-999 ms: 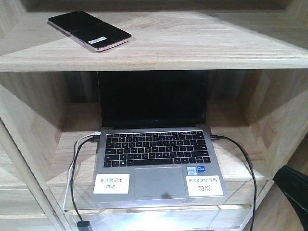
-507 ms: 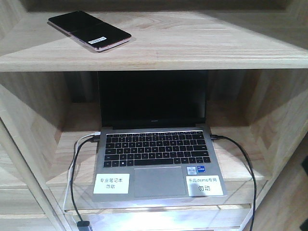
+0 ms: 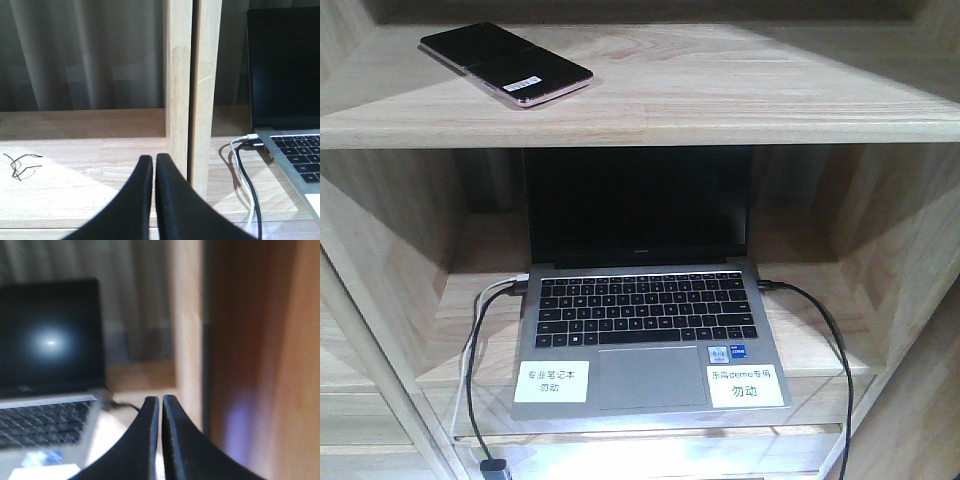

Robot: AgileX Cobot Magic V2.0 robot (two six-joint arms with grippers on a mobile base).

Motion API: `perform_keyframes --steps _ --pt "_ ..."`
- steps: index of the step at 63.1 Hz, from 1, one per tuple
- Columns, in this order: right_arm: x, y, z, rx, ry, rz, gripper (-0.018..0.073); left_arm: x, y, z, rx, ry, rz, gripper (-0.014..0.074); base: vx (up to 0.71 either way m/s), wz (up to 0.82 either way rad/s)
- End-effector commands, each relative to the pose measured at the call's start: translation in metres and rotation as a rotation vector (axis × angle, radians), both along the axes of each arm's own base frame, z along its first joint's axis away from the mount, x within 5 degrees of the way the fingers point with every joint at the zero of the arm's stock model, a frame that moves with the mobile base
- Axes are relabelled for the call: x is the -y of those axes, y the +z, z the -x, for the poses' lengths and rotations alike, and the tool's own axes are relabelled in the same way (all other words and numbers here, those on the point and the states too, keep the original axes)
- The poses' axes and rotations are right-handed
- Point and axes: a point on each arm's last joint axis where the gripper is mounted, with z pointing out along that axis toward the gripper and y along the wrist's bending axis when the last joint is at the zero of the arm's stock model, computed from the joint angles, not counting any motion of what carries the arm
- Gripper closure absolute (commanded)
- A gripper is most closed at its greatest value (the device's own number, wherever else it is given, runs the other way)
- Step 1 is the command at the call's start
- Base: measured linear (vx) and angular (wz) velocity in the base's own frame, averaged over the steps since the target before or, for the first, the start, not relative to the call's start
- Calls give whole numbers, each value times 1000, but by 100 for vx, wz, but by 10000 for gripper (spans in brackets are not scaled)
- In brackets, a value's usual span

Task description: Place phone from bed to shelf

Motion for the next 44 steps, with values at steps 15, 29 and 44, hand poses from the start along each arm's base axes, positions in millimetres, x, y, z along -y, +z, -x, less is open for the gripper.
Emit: perform_keyframes --steps 15,29,44 --pt "1 -2 3 92 -15 100 564 0 5 0 76 3 7 595 0 0" --pt "1 -2 3 93 -15 99 564 0 5 0 76 3 7 595 0 0" --pt "1 -2 3 91 -15 99 564 0 5 0 76 3 7 595 0 0"
